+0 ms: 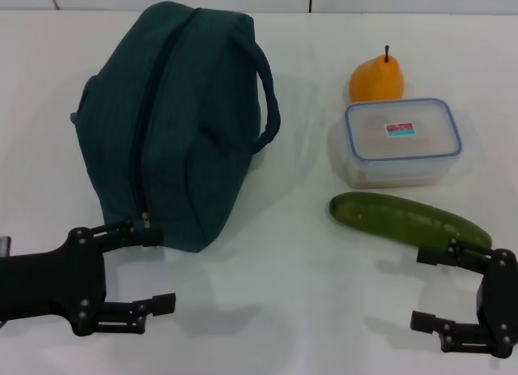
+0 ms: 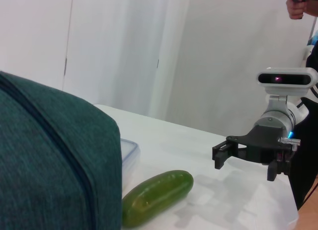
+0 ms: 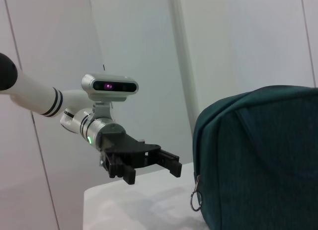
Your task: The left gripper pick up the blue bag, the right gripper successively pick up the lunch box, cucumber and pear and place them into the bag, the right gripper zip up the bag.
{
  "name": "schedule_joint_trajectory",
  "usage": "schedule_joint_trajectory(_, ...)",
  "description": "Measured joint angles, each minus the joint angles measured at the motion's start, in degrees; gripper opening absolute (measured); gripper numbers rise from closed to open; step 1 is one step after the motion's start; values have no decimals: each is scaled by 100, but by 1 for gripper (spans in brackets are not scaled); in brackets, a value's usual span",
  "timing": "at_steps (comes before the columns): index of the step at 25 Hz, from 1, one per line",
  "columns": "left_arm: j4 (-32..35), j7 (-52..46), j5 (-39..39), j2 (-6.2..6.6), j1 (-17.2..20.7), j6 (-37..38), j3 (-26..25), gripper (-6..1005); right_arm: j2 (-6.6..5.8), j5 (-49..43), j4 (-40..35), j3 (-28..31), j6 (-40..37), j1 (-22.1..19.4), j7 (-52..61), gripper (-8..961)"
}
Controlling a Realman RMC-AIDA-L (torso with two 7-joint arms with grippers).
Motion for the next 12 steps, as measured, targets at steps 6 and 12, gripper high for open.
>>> schedule_joint_trajectory(6, 0, 17, -101, 11, 18, -2, -39, 895, 0, 170, 49, 46, 48, 20, 0, 828)
schedule_joint_trajectory(12, -8, 152, -256, 14, 92, -9, -150, 895, 0, 455, 56, 34, 80, 9, 0, 828)
